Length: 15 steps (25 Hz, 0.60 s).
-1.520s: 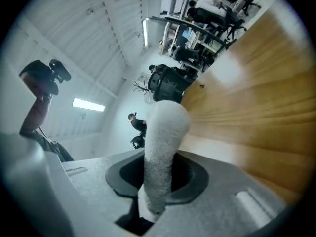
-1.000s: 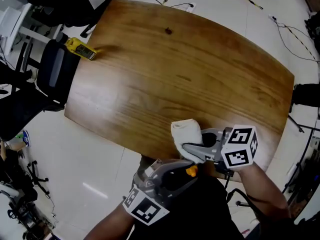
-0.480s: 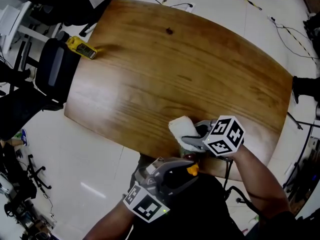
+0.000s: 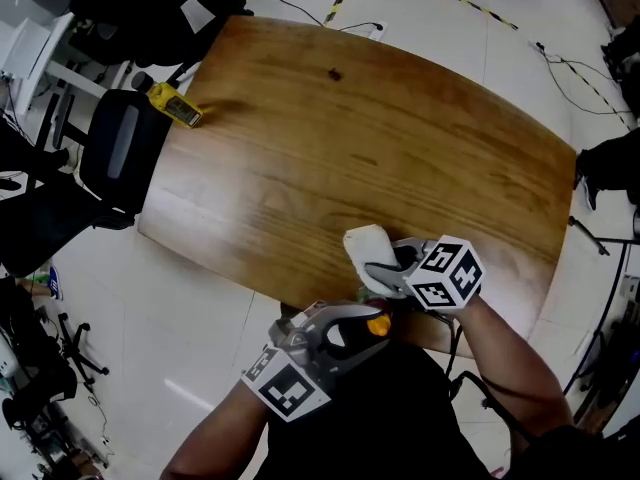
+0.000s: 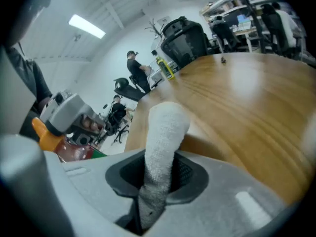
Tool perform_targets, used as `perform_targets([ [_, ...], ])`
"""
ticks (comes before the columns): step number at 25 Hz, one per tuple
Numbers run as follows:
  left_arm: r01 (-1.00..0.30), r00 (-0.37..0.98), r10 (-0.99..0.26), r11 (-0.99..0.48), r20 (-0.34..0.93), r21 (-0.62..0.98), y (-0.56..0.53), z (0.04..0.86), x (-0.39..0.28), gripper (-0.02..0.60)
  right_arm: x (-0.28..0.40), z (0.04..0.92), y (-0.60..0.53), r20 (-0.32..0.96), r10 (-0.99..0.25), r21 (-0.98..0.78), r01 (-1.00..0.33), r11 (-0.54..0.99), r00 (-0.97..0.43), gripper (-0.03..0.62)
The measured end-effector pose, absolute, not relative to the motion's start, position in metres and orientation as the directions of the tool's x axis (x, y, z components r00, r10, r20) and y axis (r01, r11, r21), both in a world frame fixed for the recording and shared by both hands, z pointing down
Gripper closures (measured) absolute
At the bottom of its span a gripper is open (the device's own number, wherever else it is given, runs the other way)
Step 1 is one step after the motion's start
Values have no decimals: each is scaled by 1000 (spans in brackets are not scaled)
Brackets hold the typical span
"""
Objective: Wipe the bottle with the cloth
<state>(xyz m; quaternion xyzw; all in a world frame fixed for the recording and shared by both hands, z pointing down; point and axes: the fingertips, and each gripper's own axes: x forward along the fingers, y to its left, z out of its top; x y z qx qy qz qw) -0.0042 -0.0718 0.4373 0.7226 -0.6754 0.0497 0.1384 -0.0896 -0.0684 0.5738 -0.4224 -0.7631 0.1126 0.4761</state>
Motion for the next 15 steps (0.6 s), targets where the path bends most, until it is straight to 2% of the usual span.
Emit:
perform_targets([
  [3, -990, 59, -964, -24, 258, 136, -72, 436, -8, 423, -101, 545, -90, 542, 773, -632, 447, 634, -330, 520],
  [6, -994, -11, -956, 41, 294, 97, -71, 440, -15, 355, -109, 513, -114, 475, 749, -647, 393, 653, -463, 520],
  [11, -991, -75, -944, 105, 321, 80, -61, 446, -13, 354, -98, 470, -137, 443, 623, -624, 277, 731, -645, 520],
  [15, -989, -83, -940, 118, 330, 88, -58, 439, -10, 354, -66, 437, -145, 418, 540, -614, 211, 761, -730, 520],
])
